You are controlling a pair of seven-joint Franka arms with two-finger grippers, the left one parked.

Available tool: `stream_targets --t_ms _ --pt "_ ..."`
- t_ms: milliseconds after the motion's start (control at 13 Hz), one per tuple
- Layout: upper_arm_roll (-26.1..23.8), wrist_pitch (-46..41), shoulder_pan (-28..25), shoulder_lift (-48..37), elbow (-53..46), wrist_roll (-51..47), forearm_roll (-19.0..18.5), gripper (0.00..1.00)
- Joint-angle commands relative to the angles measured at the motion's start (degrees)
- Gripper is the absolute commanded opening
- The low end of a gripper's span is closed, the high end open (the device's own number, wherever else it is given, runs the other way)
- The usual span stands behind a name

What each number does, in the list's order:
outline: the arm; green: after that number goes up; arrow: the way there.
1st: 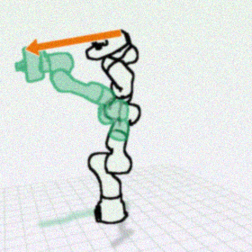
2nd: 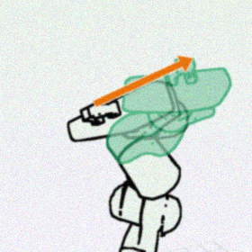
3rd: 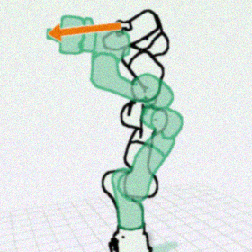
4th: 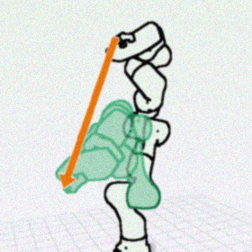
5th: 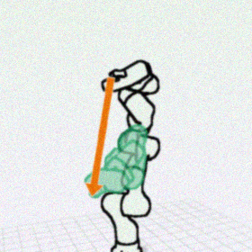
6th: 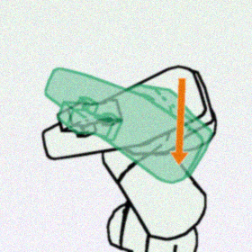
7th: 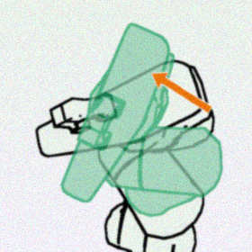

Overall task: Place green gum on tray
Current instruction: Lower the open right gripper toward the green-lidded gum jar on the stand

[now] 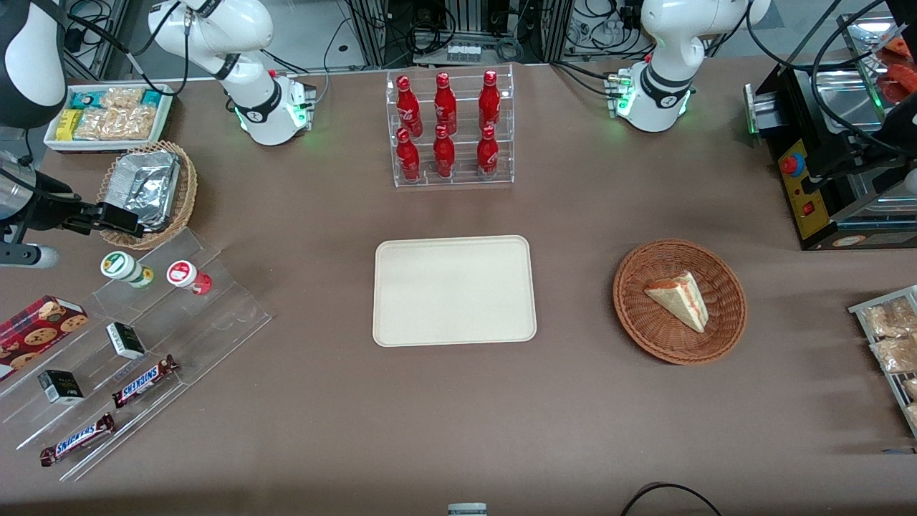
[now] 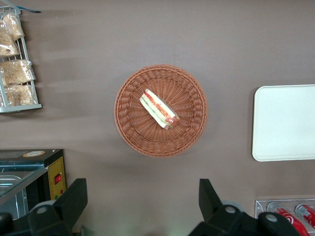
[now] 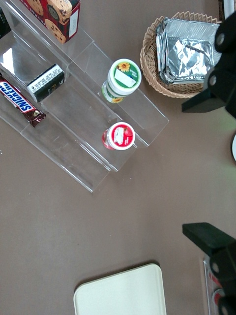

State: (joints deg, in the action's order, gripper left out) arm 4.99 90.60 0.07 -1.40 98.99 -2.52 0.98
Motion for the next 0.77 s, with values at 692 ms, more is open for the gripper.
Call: stream_targets --t_ms 692 --pt "0.54 13.86 2.56 -1.65 9.86 8.9 -0.19 0.99"
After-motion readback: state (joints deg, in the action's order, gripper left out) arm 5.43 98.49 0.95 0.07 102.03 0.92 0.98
